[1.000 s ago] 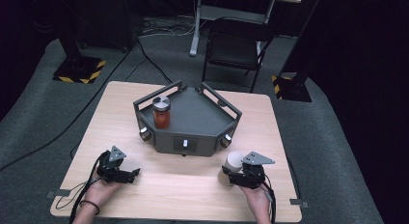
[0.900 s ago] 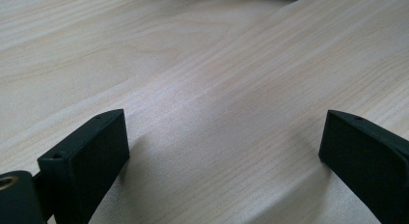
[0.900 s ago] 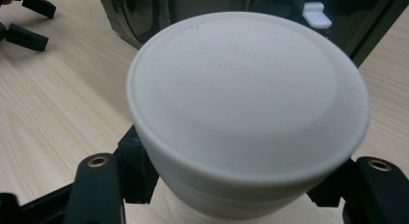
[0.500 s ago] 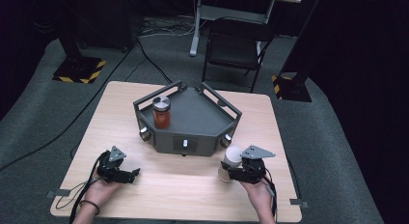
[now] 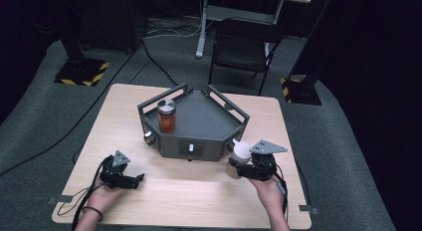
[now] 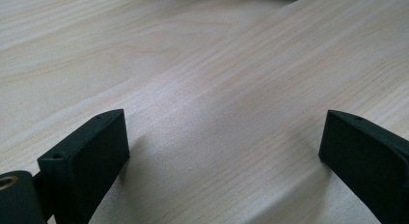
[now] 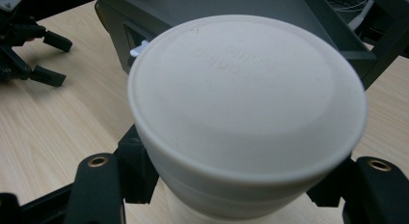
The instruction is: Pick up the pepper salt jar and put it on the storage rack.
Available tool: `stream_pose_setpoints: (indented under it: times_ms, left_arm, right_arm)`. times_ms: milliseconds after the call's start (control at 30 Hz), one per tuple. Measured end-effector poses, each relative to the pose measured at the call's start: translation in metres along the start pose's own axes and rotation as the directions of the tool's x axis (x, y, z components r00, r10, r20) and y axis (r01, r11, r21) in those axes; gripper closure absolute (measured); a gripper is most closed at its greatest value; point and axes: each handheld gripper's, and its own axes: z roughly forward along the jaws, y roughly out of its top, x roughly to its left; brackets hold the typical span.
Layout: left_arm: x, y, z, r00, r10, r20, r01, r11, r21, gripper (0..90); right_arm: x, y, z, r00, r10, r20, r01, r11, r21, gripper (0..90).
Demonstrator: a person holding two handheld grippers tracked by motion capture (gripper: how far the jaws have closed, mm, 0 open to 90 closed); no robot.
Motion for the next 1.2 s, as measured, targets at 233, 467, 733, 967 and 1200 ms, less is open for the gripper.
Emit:
stream_pose_setpoints:
  times_ms: [233,467,733,967,1200]
  left_arm:
    - [0.0,0.0,0.0,1.0,0.0,0.0,0.0,1.0,0.0,3.1]
    - [0.0,0.0,0.0,1.0,0.0,0.0,0.0,1.0,0.0,3.1]
    - [0.0,0.0,0.0,1.0,0.0,0.0,0.0,1.0,0.0,3.0]
    - [0.0,0.0,0.0,1.0,0.0,0.0,0.0,1.0,0.0,3.1]
    - [0.0,0.0,0.0,1.0,0.0,0.0,0.0,1.0,0.0,3.1]
  right_arm:
    - [-0.004,0.013,-0.002,1.0,0.008,0.0,-0.008,1.0,-0.004,34.2]
    - [-0.009,0.024,-0.003,0.9999,0.013,-0.001,-0.013,1.0,-0.013,34.2]
    - [-0.01,0.039,-0.004,1.0,-0.008,0.003,0.008,1.0,-0.012,34.2]
    - [-0.012,0.05,-0.004,0.9999,-0.011,0.01,0.011,1.0,-0.024,34.2]
    - [-0.016,0.06,0.0,0.9998,-0.009,0.019,0.01,1.0,-0.029,34.2]
